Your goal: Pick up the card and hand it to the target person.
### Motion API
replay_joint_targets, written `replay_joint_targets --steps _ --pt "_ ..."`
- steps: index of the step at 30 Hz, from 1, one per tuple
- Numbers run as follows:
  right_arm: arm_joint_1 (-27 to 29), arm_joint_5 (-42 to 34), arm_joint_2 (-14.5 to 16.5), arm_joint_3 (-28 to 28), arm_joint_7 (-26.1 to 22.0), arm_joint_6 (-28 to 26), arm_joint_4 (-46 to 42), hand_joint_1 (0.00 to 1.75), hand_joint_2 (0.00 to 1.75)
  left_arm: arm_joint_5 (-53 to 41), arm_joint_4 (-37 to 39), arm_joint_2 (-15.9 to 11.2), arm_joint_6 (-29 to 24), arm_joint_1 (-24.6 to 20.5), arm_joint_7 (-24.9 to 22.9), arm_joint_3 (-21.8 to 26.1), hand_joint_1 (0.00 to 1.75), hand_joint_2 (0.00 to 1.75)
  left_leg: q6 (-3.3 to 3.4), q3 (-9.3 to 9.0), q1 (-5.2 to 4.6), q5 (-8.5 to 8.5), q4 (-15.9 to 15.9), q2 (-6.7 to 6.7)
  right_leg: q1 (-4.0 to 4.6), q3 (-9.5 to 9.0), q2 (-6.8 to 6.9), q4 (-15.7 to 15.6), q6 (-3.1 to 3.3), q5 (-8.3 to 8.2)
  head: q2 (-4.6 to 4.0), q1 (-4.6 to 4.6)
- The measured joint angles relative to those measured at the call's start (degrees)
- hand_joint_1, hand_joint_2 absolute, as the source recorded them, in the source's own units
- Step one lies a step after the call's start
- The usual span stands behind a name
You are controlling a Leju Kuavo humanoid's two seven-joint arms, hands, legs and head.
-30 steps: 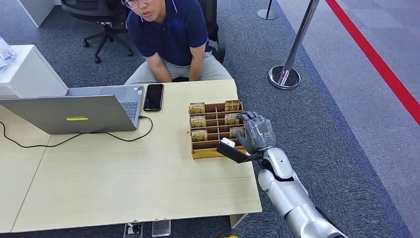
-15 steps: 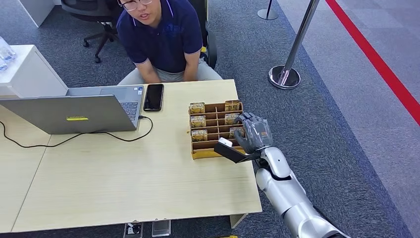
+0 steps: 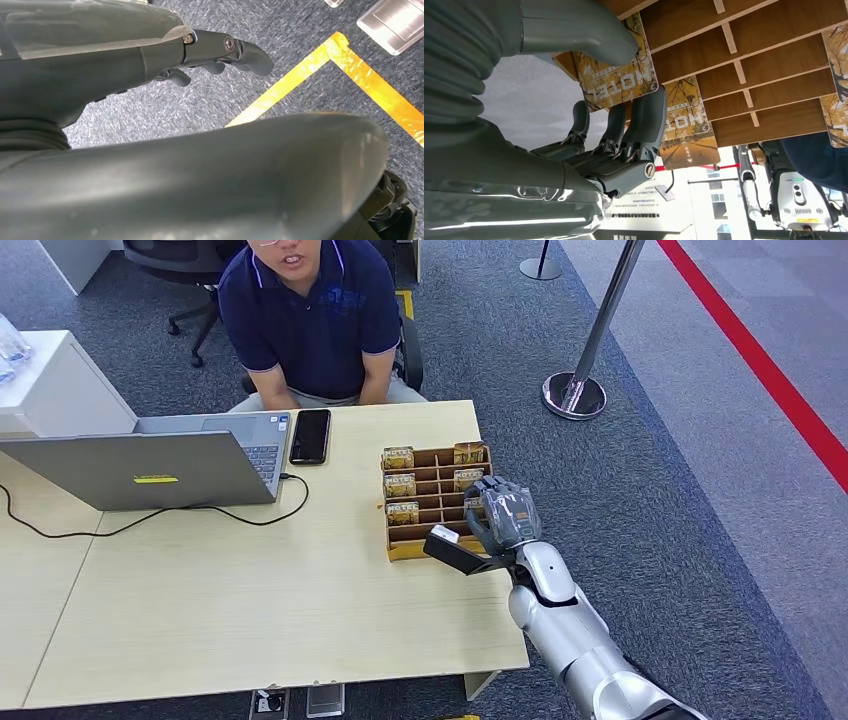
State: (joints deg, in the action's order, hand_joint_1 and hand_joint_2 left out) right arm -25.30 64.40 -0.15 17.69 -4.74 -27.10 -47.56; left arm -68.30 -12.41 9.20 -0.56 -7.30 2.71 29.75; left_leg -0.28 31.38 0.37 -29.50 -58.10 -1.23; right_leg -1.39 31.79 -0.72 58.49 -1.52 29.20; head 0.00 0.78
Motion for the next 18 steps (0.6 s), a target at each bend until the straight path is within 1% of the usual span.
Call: replay_joint_targets --steps 1,5,11,18 --pt "-0.08 0.14 0.01 0.01 0.09 -0.04 0.11 0.81 1.75 0.00 0.00 0.00 0.00 0.00 0.00 0.00 0.00 0.00 0.00 -0.01 0.00 0.00 0.00 0.00 0.00 0.00 0.00 0.00 0.00 0.00 0.00 0.00" --pt "-0.39 0.68 0.08 0.01 0.55 -0.14 0.40 0.90 1.75 0.00 0.00 0.00 0.01 0.02 0.00 0.00 0.00 0.00 0.00 -0.05 0.00 0.01 0.00 0.00 0.00 -0.03 0.00 0.00 0.00 0.00 0.00 -0.02" --pt "-0.42 0.92 0.08 -0.07 1.28 -0.36 0.50 0.87 1.75 -0.02 0.00 0.00 -0.05 0.05 0.00 0.00 0.00 0.00 0.02 -0.06 0.00 0.02 0.00 0.00 0.00 -0.04 0.00 0.00 0.01 -0.02 0.00 -0.03" --pt "-0.43 0.94 -0.17 -0.53 2.08 -0.55 0.50 0.98 1.75 -0.07 0.00 0.00 -0.05 0.12 0.00 0.00 0.00 0.00 0.02 -0.05 0.00 0.03 -0.01 0.00 0.00 -0.03 0.00 0.00 0.01 -0.02 0.00 -0.02"
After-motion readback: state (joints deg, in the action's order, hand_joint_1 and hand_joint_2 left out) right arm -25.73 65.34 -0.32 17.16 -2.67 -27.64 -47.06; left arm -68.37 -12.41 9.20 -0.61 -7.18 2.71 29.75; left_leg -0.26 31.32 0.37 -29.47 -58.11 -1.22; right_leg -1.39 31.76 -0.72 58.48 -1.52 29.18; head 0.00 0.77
